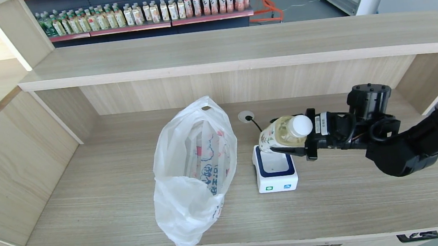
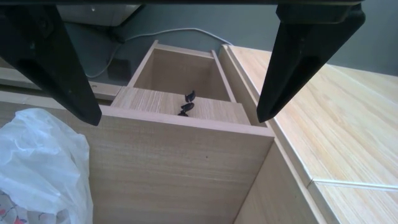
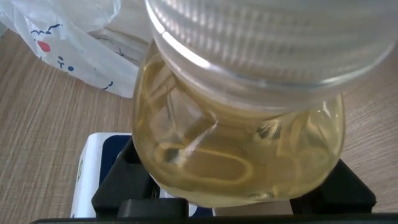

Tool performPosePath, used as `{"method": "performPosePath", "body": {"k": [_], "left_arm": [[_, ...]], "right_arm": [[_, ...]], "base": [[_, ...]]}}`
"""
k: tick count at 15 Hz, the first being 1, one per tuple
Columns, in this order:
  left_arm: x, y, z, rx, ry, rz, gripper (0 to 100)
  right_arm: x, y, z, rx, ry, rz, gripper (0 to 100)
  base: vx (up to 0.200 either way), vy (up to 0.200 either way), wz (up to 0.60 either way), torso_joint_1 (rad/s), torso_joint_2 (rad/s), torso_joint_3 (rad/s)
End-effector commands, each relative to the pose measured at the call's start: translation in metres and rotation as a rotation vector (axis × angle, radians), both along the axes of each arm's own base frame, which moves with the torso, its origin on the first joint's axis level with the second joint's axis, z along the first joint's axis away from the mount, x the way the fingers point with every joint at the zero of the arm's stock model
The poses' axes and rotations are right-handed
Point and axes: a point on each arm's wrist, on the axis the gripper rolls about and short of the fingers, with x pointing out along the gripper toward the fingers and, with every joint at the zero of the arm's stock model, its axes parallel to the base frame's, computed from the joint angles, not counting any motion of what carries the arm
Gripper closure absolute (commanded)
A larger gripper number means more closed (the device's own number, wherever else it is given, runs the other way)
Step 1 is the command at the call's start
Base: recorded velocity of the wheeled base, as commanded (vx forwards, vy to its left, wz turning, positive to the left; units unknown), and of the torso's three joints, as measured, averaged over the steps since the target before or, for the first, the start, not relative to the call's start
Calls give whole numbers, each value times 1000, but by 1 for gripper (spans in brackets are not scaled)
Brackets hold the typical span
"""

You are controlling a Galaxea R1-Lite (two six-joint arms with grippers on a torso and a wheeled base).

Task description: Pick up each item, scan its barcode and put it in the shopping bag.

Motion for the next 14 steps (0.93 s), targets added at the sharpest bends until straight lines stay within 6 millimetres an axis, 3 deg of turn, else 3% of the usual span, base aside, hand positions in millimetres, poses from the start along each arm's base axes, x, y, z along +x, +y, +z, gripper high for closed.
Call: {"method": "performPosePath", "body": {"k": [1,3,5,6,7,10,14], "left_arm": [[0,0,0,0,0,1,0],[0,0,0,0,0,1,0],[0,0,0,0,0,1,0],[0,0,0,0,0,-1,0],[0,0,0,0,0,-1,0],[0,0,0,0,0,1,0],[0,0,0,0,0,1,0]], "right_arm": [[0,0,2,1,-5,-3,100],[-6,-2,22,28,23,-21,100],[-37,-5,89,172,218,-77,100],[-42,-5,96,199,265,-95,100],[-54,-7,115,317,452,-204,100],[-53,-3,116,485,715,-311,100],[-59,-11,104,506,812,-364,100]], "base": [[0,0,0,0,0,0],[0,0,0,0,0,0],[0,0,0,0,0,0],[0,0,0,0,0,0],[0,0,0,0,0,0],[0,0,0,0,0,0],[0,0,0,0,0,0]]}}
